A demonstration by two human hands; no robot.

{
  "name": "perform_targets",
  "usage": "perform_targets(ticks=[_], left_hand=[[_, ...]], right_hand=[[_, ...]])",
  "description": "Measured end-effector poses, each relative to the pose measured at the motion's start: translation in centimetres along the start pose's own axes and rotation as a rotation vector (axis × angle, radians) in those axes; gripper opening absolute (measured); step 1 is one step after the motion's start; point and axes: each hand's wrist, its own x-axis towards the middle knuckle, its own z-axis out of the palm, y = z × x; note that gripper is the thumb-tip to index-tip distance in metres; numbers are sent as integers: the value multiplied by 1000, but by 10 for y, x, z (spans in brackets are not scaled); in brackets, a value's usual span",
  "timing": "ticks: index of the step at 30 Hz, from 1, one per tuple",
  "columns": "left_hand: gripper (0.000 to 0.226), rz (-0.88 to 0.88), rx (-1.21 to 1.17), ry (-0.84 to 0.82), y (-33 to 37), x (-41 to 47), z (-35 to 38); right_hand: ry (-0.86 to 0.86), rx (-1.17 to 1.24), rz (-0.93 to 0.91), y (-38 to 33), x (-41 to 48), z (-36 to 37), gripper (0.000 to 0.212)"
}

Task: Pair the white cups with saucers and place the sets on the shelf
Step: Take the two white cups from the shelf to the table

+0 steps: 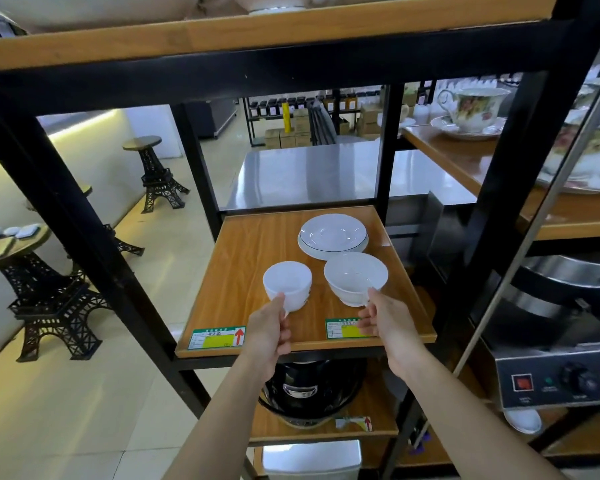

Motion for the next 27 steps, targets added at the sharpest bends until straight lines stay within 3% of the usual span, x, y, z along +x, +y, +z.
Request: perform_targets(ticks=[8,14,22,27], left_hand=[[32,145,-36,103,-18,-24,-13],[32,207,-69,82,-40,-53,-43],[34,208,-7,-58,-68,-118,-60],[35,208,82,-188,-87,-164,-36]], right_hand=[[35,63,-160,11,-38,-8,31],[87,68,-229,26,-89,-16,32],[260,209,-131,69,-165,-42,28],[413,254,-95,92,-217,-86,30]])
